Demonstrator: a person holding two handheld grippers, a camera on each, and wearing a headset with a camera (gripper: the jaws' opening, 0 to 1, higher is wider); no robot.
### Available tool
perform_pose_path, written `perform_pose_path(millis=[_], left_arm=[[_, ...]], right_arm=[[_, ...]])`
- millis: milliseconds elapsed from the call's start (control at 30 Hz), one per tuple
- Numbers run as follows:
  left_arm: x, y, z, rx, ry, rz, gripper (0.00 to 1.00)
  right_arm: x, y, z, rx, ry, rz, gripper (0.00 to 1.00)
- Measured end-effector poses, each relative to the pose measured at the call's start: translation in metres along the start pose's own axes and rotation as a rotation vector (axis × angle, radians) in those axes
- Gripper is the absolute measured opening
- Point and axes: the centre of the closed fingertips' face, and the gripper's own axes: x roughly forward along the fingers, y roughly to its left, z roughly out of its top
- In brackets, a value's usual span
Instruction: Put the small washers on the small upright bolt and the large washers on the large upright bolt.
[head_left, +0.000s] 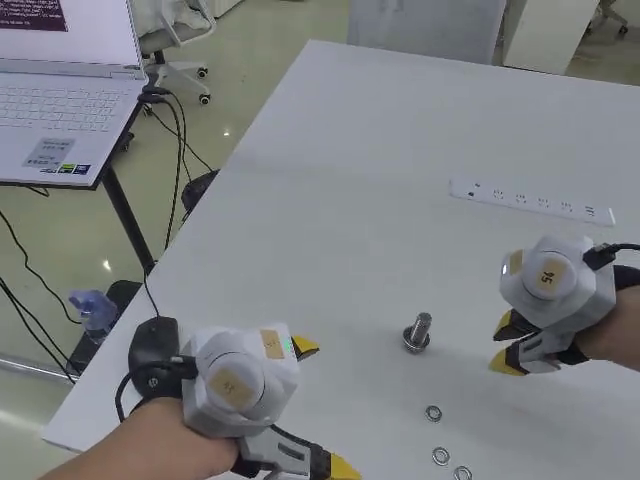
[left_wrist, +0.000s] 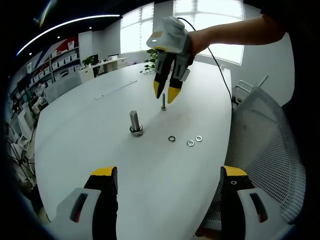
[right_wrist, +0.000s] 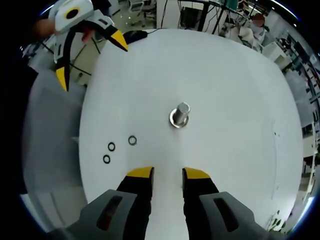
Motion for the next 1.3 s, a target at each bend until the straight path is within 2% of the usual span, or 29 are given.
perform_pose_path(millis=[533, 733, 1100, 1300], left_arm=[[-0.001, -0.003, 0.002, 0.005, -0.010, 0.002, 0.85], [-0.001, -0.004, 0.000, 0.004, -0.014, -0.003, 0.85], [-0.001, -0.003, -0.001, 0.009, -0.012, -0.008, 0.86], [-0.002, -0.002, -0.002, 0.008, -0.013, -0.007, 0.86]], right_arm=[[0.008, 0.034, 0.010, -0.001, -0.027, 0.028, 0.25], [0.018, 0.050, 0.014, -0.019, -0.030, 0.048, 0.25], [0.037, 0.056, 0.018, -0.008, -0.047, 0.051, 0.26], [0.053, 0.062, 0.016, -0.022, -0.033, 0.055, 0.26]])
